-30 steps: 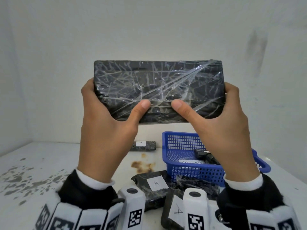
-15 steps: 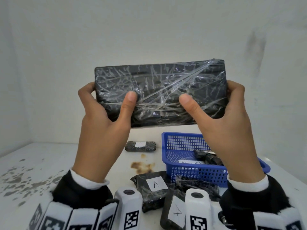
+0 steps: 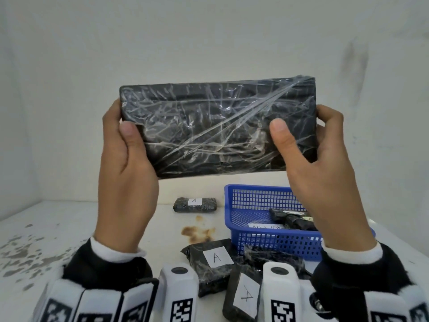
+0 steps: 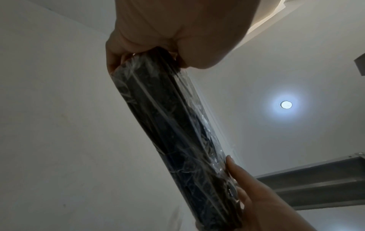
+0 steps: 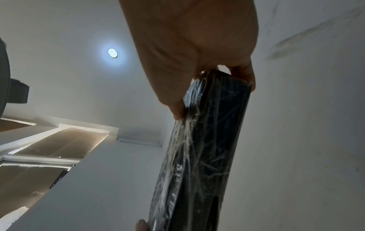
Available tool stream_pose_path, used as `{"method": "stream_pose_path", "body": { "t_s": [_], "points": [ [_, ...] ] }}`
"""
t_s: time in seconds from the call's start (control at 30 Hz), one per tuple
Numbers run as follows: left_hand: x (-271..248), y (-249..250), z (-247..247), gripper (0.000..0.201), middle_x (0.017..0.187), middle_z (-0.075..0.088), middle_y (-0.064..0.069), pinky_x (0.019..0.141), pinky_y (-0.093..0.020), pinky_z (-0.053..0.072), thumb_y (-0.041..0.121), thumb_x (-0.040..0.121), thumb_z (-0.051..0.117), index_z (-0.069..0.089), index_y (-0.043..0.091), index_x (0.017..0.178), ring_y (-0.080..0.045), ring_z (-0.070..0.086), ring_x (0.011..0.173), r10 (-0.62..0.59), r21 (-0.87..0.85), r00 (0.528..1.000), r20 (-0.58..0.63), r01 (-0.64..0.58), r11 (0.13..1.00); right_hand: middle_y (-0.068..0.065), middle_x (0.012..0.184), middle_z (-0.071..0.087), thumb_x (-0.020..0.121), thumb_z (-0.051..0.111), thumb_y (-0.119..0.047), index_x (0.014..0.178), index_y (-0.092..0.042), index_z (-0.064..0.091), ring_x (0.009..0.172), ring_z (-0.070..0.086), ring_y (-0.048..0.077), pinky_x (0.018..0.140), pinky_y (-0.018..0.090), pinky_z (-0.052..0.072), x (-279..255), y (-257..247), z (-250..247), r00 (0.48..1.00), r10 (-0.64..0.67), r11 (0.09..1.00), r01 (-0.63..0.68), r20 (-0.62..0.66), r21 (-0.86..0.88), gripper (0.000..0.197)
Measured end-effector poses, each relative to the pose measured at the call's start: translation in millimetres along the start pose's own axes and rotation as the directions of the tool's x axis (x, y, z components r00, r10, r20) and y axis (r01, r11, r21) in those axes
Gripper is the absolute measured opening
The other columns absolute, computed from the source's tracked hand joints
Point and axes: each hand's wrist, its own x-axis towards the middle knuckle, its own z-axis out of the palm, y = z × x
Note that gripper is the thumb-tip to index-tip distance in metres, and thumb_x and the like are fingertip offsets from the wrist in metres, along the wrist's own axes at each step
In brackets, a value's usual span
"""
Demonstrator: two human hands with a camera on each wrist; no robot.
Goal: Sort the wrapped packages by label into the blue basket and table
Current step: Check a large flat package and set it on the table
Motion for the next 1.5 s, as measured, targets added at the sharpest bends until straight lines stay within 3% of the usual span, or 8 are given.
{"method": "stream_pose_path", "body": {
  "t_s": [0.17,0.33,0.47,0.8,0.93,1.23,1.37,1.5],
  "points": [
    [0.6,7.1,-2.7,0.028,0.119,0.063,0.011,0.094,-0.02,0.048,0.029,0.108,0.024,0.046,0.035,0.125,-0.001,0.06,0.108,-0.112,-0.077,0.994,-0.012,0.11,0.991,-0.011,0.107,0.074,0.082,0.055,-0.062,0.109,-0.042,0.046,0.087,0.07,-0.001,0.077,0.021,0.054,2.9,3.6,-1.0,1.0,0.023,0.997,-0.024,0.005,0.072,0.035],
    [1.5,8.4,-1.8,0.019,0.108,0.067,0.012,0.096,-0.03,0.051,0.043,0.104,0.034,0.043,0.043,0.12,-0.003,0.063,0.103,-0.133,-0.054,0.99,0.041,0.136,0.989,-0.011,0.102,0.074,0.085,0.056,-0.057,0.11,-0.04,0.045,0.087,0.07,-0.003,0.072,0.017,0.053,2.3,4.4,0.3,1.0,0.029,0.996,-0.028,-0.008,0.086,0.032],
    [-0.6,5.5,-0.3,0.029,0.119,0.058,0.008,0.103,-0.043,0.044,0.067,0.085,0.048,0.037,0.065,0.112,-0.023,0.05,0.125,-0.136,0.003,0.986,0.094,0.136,0.991,-0.014,0.107,0.073,0.087,0.059,-0.057,0.145,-0.044,0.033,0.095,0.069,-0.002,0.084,0.019,0.052,1.8,6.3,1.2,1.0,0.018,0.999,-0.017,-0.017,0.037,0.064],
    [-3.3,6.5,-0.7,0.07,0.13,0.054,0.011,0.103,-0.041,0.045,0.059,0.074,0.068,0.034,0.043,0.133,-0.014,0.054,0.123,-0.065,0.049,0.996,0.066,0.062,0.997,-0.023,0.114,0.068,0.079,0.064,-0.061,0.146,-0.048,0.034,0.097,0.062,-0.017,0.074,-0.005,0.041,0.9,5.2,1.1,1.0,-0.007,0.999,0.008,0.012,-0.041,0.075],
    [-5.1,7.6,-0.3,0.057,0.109,0.06,0.022,0.087,-0.01,0.047,0.039,0.081,0.072,0.036,0.042,0.125,0.014,0.059,0.098,-0.082,0.046,0.996,0.033,0.08,0.996,-0.026,0.12,0.065,0.081,0.063,-0.062,0.148,-0.047,0.034,0.101,0.054,-0.024,0.073,-0.009,0.037,1.2,10.4,5.0,0.998,0.023,0.997,-0.019,0.064,-0.075,0.075],
    [-5.8,10.2,-0.9,0.053,0.102,0.062,0.019,0.077,-0.012,0.047,0.034,0.085,0.067,0.031,0.036,0.124,0.012,0.062,0.088,-0.143,0.057,0.988,0.051,0.14,0.989,-0.033,0.108,0.068,0.083,0.058,-0.059,0.139,-0.047,0.049,0.096,0.06,-0.021,0.076,0.001,0.044,0.9,8.9,3.5,0.997,0.02,1.0,-0.02,0.073,-0.003,0.058],
    [-3.6,6.1,-1.3,0.056,0.124,0.06,0.016,0.101,-0.033,0.046,0.049,0.09,0.058,0.038,0.031,0.139,0.002,0.058,0.112,-0.18,0.059,0.982,0.057,0.176,0.983,-0.035,0.107,0.067,0.085,0.056,-0.059,0.135,-0.045,0.053,0.097,0.065,-0.012,0.083,0.015,0.05,1.4,7.9,1.8,0.998,0.009,0.999,-0.011,0.055,0.035,0.052],
    [-3.1,8.4,0.2,0.006,0.104,0.063,0.019,0.085,-0.026,0.046,0.045,0.098,0.046,0.051,0.045,0.1,0.007,0.059,0.096,-0.169,0.072,0.986,0.006,0.168,0.983,-0.027,0.114,0.067,0.082,0.054,-0.065,0.141,-0.049,0.044,0.094,0.068,-0.009,0.083,0.021,0.053,3.5,9.0,-1.3,0.997,0.037,0.998,-0.041,0.061,0.051,0.061]
  ]
}}
